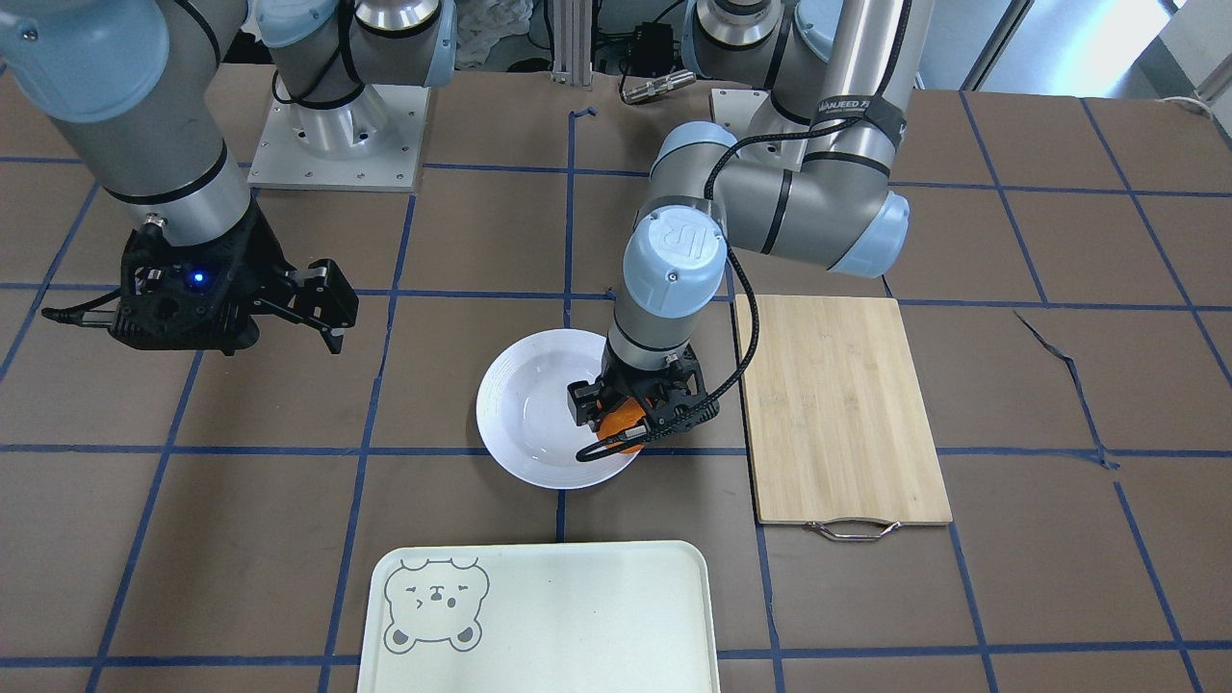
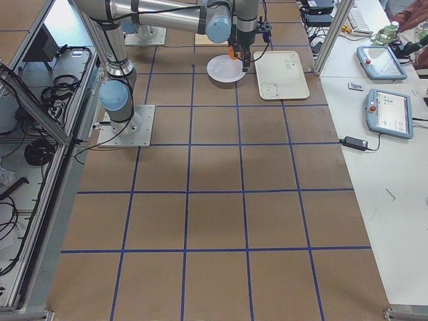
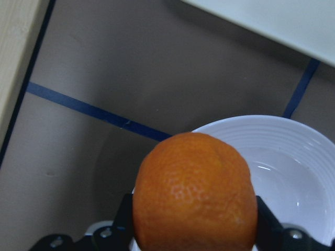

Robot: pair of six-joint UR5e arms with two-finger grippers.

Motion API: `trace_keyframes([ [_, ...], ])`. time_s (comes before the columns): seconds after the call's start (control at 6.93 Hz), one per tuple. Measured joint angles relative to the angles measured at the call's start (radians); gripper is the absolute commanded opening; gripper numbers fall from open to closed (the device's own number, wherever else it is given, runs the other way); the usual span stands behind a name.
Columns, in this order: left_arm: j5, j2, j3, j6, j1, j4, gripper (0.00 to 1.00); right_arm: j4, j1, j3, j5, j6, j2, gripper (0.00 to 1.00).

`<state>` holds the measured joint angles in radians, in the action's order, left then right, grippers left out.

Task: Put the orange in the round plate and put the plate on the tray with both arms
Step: 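Carry the orange with the left gripper and lower it into the white plate, then release the orange, raise the left gripper while the right reaches the plate rim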

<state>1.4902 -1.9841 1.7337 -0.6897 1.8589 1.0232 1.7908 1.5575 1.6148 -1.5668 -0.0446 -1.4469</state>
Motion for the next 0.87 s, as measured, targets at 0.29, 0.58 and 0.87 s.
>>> trace_keyframes([
  [0.29,-0.037,-0.026,0.014,-0.003,0.052,-0.002,1.00,0.035,-0.001,0.048,0.037,0.004,0.001,1.00],
  [0.58,-0.044,-0.024,0.004,0.010,0.061,-0.004,1.00,0.108,-0.002,0.113,0.071,0.005,0.000,1.00],
  [0.87,-0.044,-0.005,-0.049,0.066,0.026,0.041,1.00,0.152,-0.002,0.161,0.144,-0.001,0.001,1.00],
])
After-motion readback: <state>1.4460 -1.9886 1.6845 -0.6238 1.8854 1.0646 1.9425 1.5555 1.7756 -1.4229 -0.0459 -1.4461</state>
